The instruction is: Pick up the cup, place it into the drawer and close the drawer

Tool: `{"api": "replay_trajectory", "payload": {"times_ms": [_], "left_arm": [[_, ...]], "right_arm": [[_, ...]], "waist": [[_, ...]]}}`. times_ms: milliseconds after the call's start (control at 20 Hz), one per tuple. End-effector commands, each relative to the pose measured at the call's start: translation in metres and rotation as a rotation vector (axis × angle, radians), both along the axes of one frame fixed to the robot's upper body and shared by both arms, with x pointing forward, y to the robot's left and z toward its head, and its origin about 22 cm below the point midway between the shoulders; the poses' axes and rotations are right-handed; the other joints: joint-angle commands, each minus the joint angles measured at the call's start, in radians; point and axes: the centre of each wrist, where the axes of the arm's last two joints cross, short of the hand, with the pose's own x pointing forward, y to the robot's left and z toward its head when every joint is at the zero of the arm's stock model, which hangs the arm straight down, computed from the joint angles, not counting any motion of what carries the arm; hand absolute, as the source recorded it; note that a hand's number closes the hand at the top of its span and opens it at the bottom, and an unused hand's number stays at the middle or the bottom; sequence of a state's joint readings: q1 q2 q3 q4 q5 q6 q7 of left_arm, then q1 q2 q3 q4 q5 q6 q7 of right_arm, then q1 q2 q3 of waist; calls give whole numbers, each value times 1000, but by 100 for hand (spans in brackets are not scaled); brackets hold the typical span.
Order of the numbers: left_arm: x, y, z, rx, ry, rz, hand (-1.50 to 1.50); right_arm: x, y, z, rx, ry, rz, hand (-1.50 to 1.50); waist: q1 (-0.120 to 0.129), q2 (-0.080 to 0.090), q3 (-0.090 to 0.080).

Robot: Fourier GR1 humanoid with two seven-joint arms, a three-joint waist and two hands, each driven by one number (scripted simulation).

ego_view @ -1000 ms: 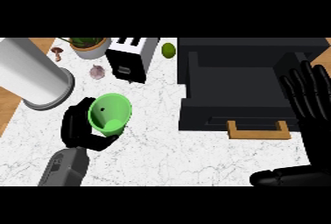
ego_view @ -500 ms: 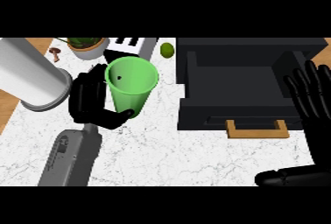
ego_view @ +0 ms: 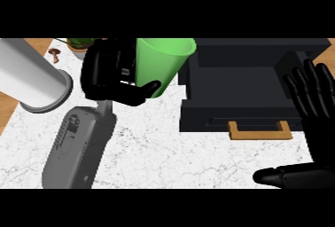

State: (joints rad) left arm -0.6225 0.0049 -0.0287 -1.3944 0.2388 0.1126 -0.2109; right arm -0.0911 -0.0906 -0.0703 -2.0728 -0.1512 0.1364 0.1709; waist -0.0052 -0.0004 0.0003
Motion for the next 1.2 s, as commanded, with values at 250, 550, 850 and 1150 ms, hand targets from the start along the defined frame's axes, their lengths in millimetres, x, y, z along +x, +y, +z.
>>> {"api": "replay_trajectory", "payload": {"times_ms": [250,550,850,1150], "left_arm": [[25,-39,55,74,20,-1,150],[38,-93,43,138,36,28,150],[69,-81,43,145,93,5,150],[65,-107,29,182,121,29,150]], "right_arm": [[-2,-16,4,2,2,-9,-150],[2,-12,0,-9,-4,15,-150],[4,-9,-2,-6,-5,-11,-150],[-6,-3,-9,9,9,-1,-150]], "waist": [[-4,0,0],[-27,4,0],[-14,5,0],[-26,4,0]]}}
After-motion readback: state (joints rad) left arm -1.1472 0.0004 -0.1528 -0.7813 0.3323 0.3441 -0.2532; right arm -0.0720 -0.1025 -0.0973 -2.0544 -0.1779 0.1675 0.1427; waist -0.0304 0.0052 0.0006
